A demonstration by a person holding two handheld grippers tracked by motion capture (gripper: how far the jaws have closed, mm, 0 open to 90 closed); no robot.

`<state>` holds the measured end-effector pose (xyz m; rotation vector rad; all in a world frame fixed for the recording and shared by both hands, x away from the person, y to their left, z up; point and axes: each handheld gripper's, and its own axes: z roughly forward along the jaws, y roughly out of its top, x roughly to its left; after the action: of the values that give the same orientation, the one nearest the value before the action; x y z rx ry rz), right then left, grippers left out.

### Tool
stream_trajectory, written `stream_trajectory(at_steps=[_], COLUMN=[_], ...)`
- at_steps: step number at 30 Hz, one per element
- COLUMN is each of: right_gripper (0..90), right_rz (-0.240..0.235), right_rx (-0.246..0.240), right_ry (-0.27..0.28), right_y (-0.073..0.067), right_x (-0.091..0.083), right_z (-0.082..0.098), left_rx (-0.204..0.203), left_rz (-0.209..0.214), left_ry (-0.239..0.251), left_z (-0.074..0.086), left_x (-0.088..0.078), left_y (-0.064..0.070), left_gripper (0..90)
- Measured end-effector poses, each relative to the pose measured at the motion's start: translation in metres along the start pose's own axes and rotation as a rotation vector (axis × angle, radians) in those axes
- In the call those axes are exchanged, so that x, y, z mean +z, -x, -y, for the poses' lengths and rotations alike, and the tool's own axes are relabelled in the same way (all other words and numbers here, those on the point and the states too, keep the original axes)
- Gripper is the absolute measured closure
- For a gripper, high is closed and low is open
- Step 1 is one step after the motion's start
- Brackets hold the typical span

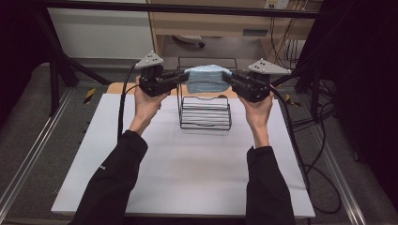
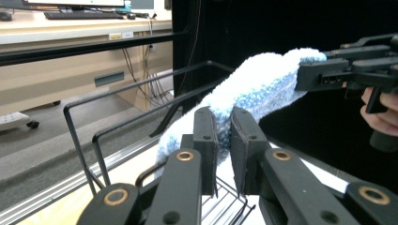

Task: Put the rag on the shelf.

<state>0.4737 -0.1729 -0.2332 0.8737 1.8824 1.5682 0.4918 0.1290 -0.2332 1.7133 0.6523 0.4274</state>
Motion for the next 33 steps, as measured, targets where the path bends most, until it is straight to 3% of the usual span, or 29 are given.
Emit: stream_trajectory(at_steps=[8, 12, 19, 24, 28, 33], right_gripper=[79.2, 79.2, 79.2, 78.9, 78.6, 77.6], right_rz=[-0.029, -0.04, -0.043, -0.049, -0.061, -0.063], right_rx=[-0.004, -0.015, -0.036, -0.049, -0.036, -0.038], right_ry=[-0.035, -0.045, -0.055, -0.058, -0.055, -0.059], right_y=[0.0, 0.001, -0.001, -0.002, 0.0, 0.0], right_x=[-0.002, -0.001, -0.001, -0.002, -0.002, -0.002], right_z=[0.008, 0.011, 0.012, 0.013, 0.016, 0.018], left_rx=[0.034, 0.029, -0.01, -0.059, -0.084, -0.067], left_rz=[-0.026, -0.038, -0.075, -0.101, -0.071, -0.04], left_ry=[-0.069, -0.086, -0.054, -0.093, -0.122, -0.145], left_z=[0.001, -0.013, -0.034, -0.037, -0.034, -0.025], left_x=[-0.001, -0.009, -0.018, -0.006, 0.004, 0.007], left_y=[0.007, 0.006, 0.001, -0.006, -0.005, 0.001], left_gripper=[79.0, 73.9, 75.8, 82.8, 86.8, 88.4])
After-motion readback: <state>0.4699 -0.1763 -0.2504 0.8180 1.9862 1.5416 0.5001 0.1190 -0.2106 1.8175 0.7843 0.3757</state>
